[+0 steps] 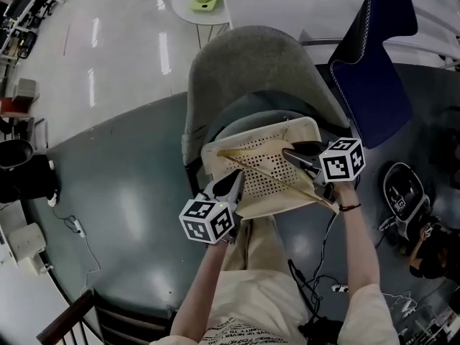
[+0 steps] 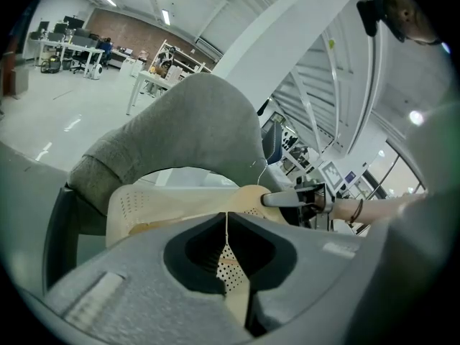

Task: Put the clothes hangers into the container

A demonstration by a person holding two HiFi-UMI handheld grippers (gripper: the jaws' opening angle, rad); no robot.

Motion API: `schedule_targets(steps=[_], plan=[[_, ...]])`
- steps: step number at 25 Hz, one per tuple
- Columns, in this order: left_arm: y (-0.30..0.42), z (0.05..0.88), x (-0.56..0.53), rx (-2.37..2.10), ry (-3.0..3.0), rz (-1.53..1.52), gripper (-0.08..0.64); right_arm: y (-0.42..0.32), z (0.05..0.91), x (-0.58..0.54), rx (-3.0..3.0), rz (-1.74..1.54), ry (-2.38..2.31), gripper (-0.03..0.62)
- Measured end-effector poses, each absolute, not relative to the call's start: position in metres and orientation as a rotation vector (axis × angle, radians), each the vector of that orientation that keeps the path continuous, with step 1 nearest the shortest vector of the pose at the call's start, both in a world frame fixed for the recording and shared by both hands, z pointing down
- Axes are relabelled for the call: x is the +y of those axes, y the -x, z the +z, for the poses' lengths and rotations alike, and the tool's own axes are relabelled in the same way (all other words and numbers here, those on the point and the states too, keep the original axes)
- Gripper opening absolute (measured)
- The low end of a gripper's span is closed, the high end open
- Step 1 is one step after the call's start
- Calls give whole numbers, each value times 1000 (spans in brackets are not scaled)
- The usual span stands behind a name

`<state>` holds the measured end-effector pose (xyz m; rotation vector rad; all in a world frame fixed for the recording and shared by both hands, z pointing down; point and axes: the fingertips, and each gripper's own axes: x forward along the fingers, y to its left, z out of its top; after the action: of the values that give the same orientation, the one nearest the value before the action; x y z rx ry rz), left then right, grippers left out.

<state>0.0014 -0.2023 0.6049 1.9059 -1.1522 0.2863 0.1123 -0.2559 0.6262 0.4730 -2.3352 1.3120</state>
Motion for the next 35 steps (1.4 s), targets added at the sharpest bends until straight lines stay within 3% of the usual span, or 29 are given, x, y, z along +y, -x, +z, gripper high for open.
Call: schedule_targets(steps=[22, 35], plan=[[-16, 642, -192, -1119, -1878, 284, 26, -119, 664, -273, -2246, 1365, -510, 58], [-23, 649, -193, -1121, -1867, 280, 25, -130, 691, -282, -2096, 1261, -704, 101]])
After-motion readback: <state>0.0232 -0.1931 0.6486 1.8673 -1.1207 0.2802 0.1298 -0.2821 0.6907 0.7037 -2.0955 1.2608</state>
